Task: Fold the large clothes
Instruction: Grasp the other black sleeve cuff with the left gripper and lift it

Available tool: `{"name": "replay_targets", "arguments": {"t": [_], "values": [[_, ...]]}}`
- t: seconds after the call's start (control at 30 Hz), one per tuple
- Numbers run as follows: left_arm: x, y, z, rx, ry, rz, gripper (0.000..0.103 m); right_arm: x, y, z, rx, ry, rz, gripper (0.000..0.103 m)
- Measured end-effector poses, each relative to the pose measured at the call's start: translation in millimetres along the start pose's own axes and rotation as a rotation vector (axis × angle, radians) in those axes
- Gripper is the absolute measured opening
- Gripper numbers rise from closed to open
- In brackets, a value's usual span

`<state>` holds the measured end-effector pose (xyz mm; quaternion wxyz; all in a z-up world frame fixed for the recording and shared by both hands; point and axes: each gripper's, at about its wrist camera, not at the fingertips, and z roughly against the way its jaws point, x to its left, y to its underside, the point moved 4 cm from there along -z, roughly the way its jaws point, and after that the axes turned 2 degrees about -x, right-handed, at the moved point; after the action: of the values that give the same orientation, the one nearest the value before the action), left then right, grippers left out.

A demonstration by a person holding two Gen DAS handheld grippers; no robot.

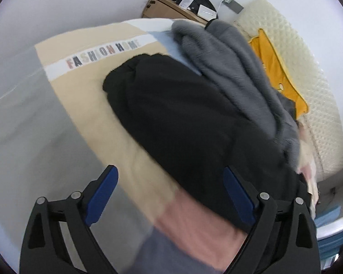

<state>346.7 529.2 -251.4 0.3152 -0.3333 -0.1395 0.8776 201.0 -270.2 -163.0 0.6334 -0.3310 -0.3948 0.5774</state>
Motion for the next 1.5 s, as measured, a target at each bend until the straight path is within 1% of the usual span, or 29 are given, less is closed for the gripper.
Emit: {"name": "replay_targets", "arguments": {"t": [0.1, 0.17, 0.27, 0.33, 0.37, 0.4, 0.47, 0.5, 0.57, 0.67, 0.77, 0.83, 1.0, 1.13, 1.2, 1.4, 1.5], "values": [[13, -8, -27, -0.003, 0.049, 0.063, 0.093, 3, -1, -6, 0.002, 0.022, 0.012, 0.102], [15, -14, -37, -0.025, 0.064, 0.061, 0.093, 2, -1, -8, 0.004, 0.033, 0.003, 0.102], [11, -21, -41, -0.070, 0.084, 0.056, 0.093, 1, -2, -13, 0.008, 0.039, -0.011, 0.102], [7, -25, -46, -0.081, 0.099, 0.068, 0.091, 0, -2, -16, 0.012, 0.039, -0.018, 0.102], [3, -26, -48, -0.083, 0.102, 0.069, 0.081, -1, -2, -17, 0.017, 0.038, -0.021, 0.102], [0, -27, -50, -0.078, 0.107, 0.072, 0.075, -1, -2, -18, 0.021, 0.036, -0.021, 0.102], [-4, -28, -56, -0.061, 0.120, 0.097, 0.051, 0, -2, -18, 0.023, 0.036, -0.015, 0.102], [-6, -29, -58, -0.053, 0.108, 0.111, 0.045, 1, -2, -17, 0.020, 0.035, -0.012, 0.102], [-14, -31, -57, -0.051, 0.094, 0.115, 0.022, 1, -3, -14, 0.012, 0.031, -0.008, 0.102], [-31, -36, -41, -0.084, 0.031, 0.071, 0.010, 3, -5, -11, 0.001, 0.024, 0.004, 0.102], [-48, -43, -12, -0.128, -0.010, 0.022, 0.007, 6, -6, -4, -0.013, 0.006, 0.021, 0.102], [-59, -49, 7, -0.148, -0.016, -0.010, 0.007, 7, -6, -2, -0.016, -0.007, 0.028, 0.102], [-91, -57, 61, -0.195, -0.013, -0.095, 0.006, 6, -6, 5, -0.019, -0.045, 0.022, 0.102], [-119, -62, 96, -0.221, -0.003, -0.139, 0.005, 2, -7, 12, -0.029, -0.071, 0.004, 0.102], [-136, -63, 115, -0.239, 0.001, -0.162, 0.005, 0, -8, 14, -0.033, -0.082, -0.004, 0.102], [-180, -56, 153, -0.269, 0.001, -0.219, 0.005, -4, -10, 21, -0.034, -0.127, -0.012, 0.102], [-209, -49, 174, -0.286, 0.002, -0.285, 0.005, -6, -11, 25, -0.048, -0.129, -0.002, 0.103]]}}
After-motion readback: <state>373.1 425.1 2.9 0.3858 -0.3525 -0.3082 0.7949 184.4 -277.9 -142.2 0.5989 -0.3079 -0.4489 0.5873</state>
